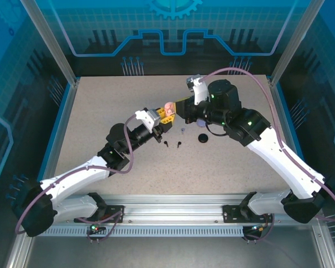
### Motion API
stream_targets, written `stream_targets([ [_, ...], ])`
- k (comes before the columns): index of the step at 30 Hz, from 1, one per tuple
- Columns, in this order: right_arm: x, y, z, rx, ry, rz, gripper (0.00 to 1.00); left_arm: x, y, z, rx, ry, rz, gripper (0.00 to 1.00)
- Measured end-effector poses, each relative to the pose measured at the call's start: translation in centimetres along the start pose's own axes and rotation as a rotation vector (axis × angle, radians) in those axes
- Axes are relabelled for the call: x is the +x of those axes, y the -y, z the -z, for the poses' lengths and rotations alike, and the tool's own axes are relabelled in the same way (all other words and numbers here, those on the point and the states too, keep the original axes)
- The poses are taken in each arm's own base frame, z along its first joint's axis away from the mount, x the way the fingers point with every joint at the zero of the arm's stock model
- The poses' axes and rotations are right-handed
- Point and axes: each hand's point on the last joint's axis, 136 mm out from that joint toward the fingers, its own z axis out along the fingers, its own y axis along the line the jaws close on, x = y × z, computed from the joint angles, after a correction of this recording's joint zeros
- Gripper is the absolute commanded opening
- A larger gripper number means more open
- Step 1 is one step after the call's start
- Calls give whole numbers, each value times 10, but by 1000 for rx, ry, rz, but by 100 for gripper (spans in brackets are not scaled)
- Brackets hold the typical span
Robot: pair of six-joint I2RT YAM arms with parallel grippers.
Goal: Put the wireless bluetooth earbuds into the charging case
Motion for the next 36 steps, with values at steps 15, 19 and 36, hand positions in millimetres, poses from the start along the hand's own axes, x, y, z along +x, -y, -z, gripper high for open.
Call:
stream_targets([
  [15,10,5,-11,8,-25,-7,13,3,0,-1,-4,-9,2,0],
  [19,12,6,-13,10,-29,-7,13,3,0,-1,-6,-11,2,0],
  [36,8,8,-11,29,-30,-18,43,3,0,-1,-6,-11,2,0],
])
